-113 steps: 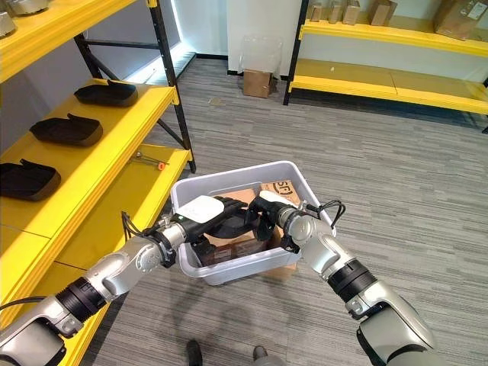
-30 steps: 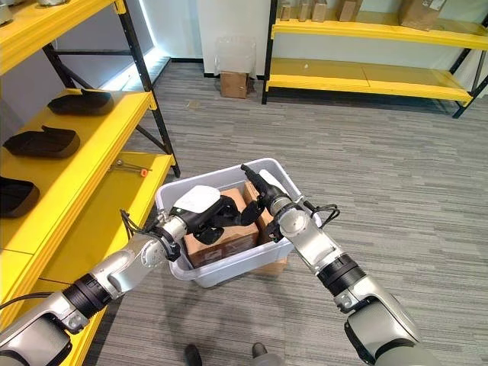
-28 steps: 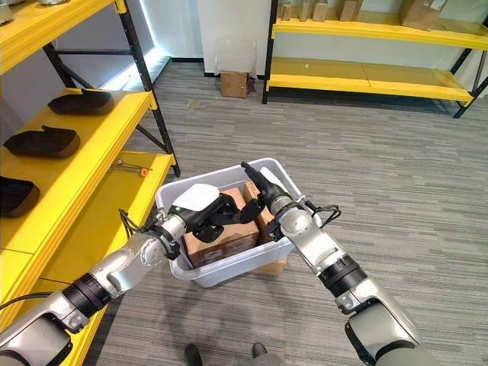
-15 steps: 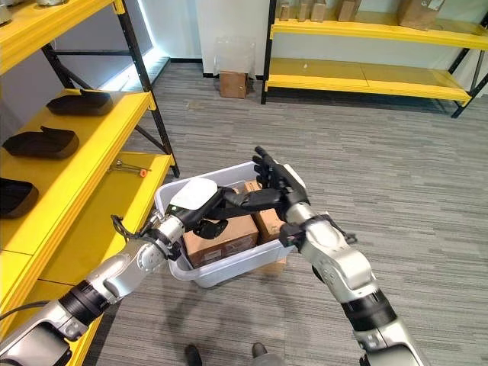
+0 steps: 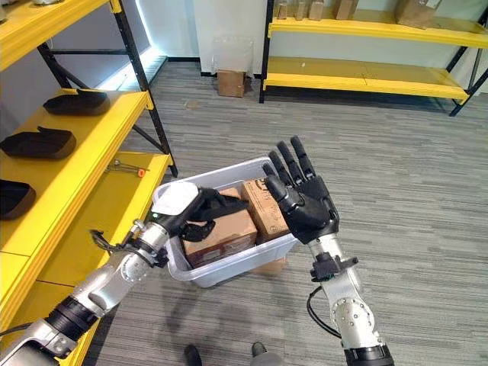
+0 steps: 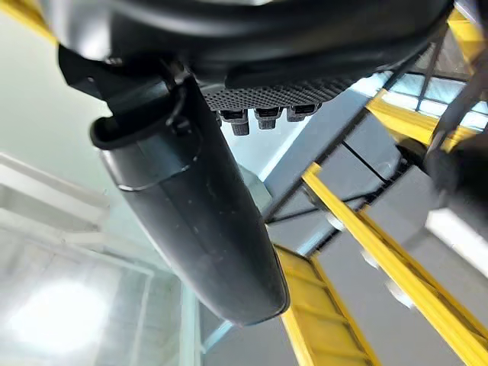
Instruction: Move parts from the plastic box to the shelf.
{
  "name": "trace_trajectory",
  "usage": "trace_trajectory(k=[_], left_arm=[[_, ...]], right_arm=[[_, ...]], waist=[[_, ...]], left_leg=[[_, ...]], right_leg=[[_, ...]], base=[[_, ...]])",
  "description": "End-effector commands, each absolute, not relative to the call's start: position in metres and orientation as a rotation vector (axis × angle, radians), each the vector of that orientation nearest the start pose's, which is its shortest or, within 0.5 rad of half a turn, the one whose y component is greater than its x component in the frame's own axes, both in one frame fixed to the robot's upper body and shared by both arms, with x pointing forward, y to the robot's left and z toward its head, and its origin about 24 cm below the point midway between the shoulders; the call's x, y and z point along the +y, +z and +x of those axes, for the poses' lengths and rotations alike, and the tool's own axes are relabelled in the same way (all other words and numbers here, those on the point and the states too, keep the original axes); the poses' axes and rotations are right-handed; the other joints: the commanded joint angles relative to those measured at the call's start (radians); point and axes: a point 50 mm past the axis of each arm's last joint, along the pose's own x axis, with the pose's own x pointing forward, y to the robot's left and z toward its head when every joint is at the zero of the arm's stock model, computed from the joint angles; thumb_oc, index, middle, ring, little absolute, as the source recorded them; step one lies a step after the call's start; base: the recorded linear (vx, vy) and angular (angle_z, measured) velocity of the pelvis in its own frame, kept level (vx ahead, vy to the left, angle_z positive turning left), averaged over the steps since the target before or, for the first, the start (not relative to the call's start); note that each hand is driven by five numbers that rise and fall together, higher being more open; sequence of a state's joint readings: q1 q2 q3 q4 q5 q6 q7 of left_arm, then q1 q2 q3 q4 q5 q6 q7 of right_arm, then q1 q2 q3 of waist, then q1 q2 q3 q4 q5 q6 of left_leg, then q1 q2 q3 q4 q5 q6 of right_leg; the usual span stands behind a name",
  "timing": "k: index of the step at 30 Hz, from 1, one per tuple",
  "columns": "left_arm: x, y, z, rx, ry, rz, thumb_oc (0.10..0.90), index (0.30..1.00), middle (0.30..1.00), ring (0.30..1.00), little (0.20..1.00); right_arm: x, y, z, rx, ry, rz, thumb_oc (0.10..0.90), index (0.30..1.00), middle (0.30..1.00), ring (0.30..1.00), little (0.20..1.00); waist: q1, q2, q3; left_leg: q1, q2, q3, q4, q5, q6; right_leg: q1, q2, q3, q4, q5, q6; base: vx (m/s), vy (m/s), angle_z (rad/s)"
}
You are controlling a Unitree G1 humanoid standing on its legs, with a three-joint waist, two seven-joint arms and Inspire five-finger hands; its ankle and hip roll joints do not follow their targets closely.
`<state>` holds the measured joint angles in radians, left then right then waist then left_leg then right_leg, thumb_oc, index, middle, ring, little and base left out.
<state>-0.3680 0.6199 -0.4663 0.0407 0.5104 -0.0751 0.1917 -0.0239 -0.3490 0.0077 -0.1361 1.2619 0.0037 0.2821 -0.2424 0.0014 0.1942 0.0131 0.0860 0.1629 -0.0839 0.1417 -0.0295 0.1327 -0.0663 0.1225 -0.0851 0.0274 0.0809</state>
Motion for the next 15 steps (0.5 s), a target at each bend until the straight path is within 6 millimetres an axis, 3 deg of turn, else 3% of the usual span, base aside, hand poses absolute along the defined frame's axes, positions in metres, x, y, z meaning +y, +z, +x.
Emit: trace_trajectory(k=[1, 5, 6, 11, 15], left_arm=[[0.153, 0.193, 0.302, -0.758, -0.020, 0.840, 0.400, 0.300, 0.300, 0.300, 0.300], [0.160, 0.186, 0.299, -0.668, -0.022, 0.625, 0.400, 0.300, 0.300, 0.300, 0.300], [0.163, 0.175, 0.300, -0.559, -0.057, 0.485, 0.400, 0.300, 0.300, 0.300, 0.300], [0.162, 0.143, 0.296, -0.360, -0.129, 0.152, 0.400, 0.300, 0.300, 0.300, 0.300], [0.162, 0.132, 0.290, -0.334, -0.131, 0.145, 0.400, 0.300, 0.300, 0.300, 0.300]], right_arm=[[-0.198, 0.119, 0.256, -0.379, 0.416, 0.912, 0.900, 1.000, 1.000, 1.000, 1.000], [-0.198, 0.106, 0.253, -0.341, 0.380, 0.921, 0.900, 1.000, 1.000, 1.000, 1.000], [-0.194, 0.101, 0.253, -0.319, 0.379, 0.930, 0.900, 1.000, 1.000, 1.000, 1.000], [-0.186, 0.087, 0.253, -0.235, 0.360, 0.904, 0.900, 1.000, 1.000, 1.000, 1.000], [-0.180, 0.080, 0.252, -0.194, 0.376, 0.907, 0.900, 1.000, 1.000, 1.000, 1.000]], waist=[[0.030, -0.007, -0.115], [0.035, -0.007, -0.113], [0.041, -0.007, -0.110], [0.056, -0.005, -0.105], [0.071, -0.004, -0.102]], left_leg=[[0.093, 0.098, -0.015, -0.003, -0.111, -0.044], [0.093, 0.100, -0.028, -0.003, -0.115, -0.047], [0.086, 0.101, -0.033, -0.003, -0.104, -0.049], [0.088, 0.097, -0.052, -0.003, -0.106, -0.052], [0.083, 0.089, -0.062, -0.003, -0.102, -0.051]], right_leg=[[-0.074, -0.021, -0.085, 0.037, 0.023, 0.017], [-0.069, -0.021, -0.092, 0.041, 0.008, 0.013], [-0.074, -0.018, -0.094, 0.044, 0.012, 0.009], [-0.067, -0.015, -0.102, 0.048, -0.003, 0.000], [-0.069, -0.014, -0.111, 0.050, -0.005, -0.006]], base=[[-0.03, -0.041, 0.04], [0.00, -0.021, 0.06], [0.00, 0.000, 0.00], [0.02, -0.017, 0.08], [-0.01, -0.024, 0.08]])
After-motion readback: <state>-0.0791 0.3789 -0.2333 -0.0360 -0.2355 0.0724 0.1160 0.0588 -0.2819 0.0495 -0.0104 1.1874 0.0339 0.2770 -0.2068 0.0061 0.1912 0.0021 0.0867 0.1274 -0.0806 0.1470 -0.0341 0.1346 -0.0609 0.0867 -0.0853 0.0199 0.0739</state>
